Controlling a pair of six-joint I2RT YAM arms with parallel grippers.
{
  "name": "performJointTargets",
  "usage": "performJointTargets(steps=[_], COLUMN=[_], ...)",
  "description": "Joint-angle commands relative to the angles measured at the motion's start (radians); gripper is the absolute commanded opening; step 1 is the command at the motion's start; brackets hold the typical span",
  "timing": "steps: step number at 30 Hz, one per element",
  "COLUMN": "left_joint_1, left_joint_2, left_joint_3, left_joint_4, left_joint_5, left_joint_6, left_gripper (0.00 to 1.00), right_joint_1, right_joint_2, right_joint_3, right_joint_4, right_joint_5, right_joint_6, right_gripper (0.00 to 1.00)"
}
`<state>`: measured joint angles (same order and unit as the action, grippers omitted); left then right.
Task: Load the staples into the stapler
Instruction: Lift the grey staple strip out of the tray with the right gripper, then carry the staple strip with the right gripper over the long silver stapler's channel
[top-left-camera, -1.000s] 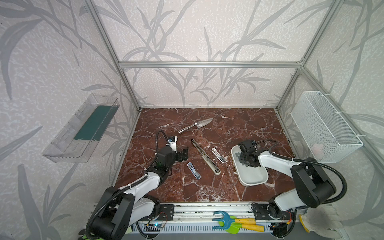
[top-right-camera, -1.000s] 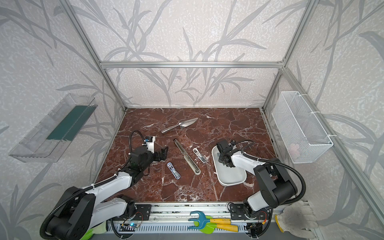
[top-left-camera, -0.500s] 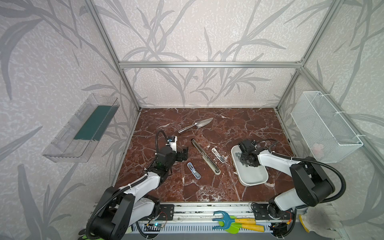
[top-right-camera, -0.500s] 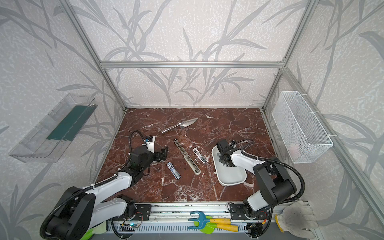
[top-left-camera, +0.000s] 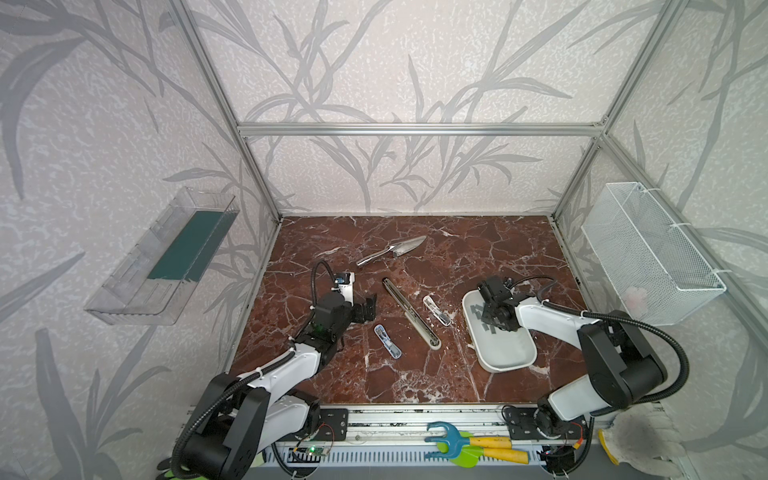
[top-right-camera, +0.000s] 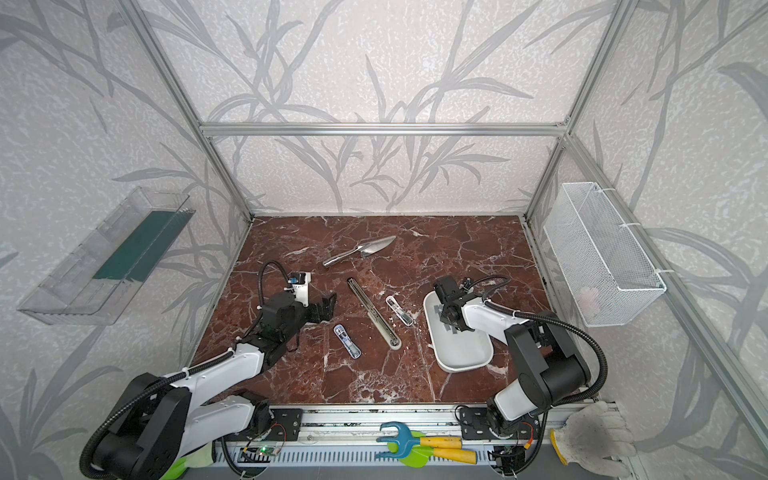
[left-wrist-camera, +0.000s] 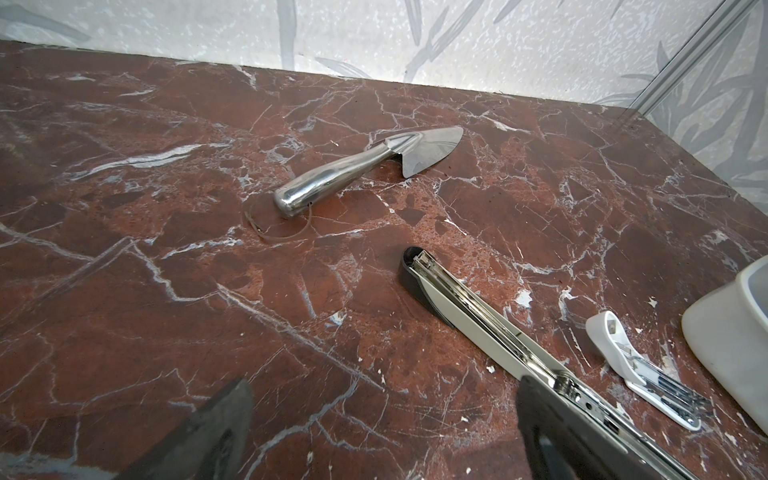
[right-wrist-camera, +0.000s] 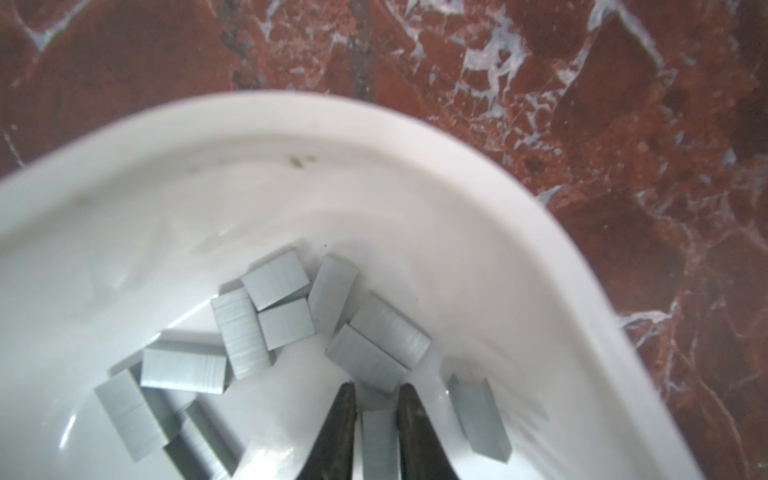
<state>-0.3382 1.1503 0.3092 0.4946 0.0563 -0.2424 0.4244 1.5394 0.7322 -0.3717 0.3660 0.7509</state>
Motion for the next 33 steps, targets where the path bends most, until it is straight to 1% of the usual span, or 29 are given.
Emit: performJointTargets(steps=[1,7,12,17,21,22,23,24,26,27,30,31,33], left_joint_1=[-0.002,-0.001,-0.002,-0.001,-0.001,-0.001,-0.002,-0.003,-0.005,-0.009,-0.024,-0.025,-0.025], left_joint_2=[-0.014,-0.014,-0.014,-0.014,-0.012,-0.011,-0.011,-0.009,-0.009,-0.012,-0.021,-0.021,-0.013], left_joint_3=[-0.013,-0.013,-0.013,-0.013,-0.014,-0.016,-0.021,-0.029,-0.048,-0.058,-0.087,-0.086,-0.072], left_joint_4=[0.025,0.024,0.025,0.026,0.028,0.035,0.05,0.07,0.119,0.142,0.207,0.208,0.192], left_joint_5=[0.008,0.008,0.009,0.01,0.032,0.062,0.119,0.181,0.342,0.39,0.465,0.48,0.551], left_joint_6=[0.006,0.006,0.006,0.005,0.01,0.016,0.029,0.041,0.056,0.06,0.058,0.053,0.043], left_gripper=[0.99,0.99,0.99,0.99,0.99,0.97,0.95,0.94,0.91,0.9,0.9,0.89,0.89], right_joint_1=[-0.004,-0.005,-0.003,0.027,0.077,0.098,0.122,0.144,0.206,0.233,0.324,0.354,0.41], right_joint_2=[0.017,-0.011,-0.078,-0.188,-0.311,-0.353,-0.398,-0.439,-0.526,-0.559,-0.618,-0.618,-0.593], right_joint_3=[0.004,-0.005,-0.002,0.008,0.003,-0.005,-0.014,-0.023,-0.054,-0.067,-0.105,-0.11,-0.106], right_joint_4=[-0.048,-0.053,-0.078,-0.124,-0.106,-0.087,-0.059,-0.028,0.059,0.099,0.232,0.261,0.296], right_joint_5=[-0.003,-0.017,-0.013,0.033,0.046,0.052,0.053,0.046,0.034,0.026,-0.047,-0.076,-0.105], right_joint_6=[-0.005,-0.004,-0.024,-0.056,-0.132,-0.167,-0.204,-0.241,-0.338,-0.375,-0.505,-0.541,-0.6], right_gripper=[0.19,0.18,0.17,0.15,0.15,0.15,0.15,0.14,0.14,0.14,0.14,0.14,0.15])
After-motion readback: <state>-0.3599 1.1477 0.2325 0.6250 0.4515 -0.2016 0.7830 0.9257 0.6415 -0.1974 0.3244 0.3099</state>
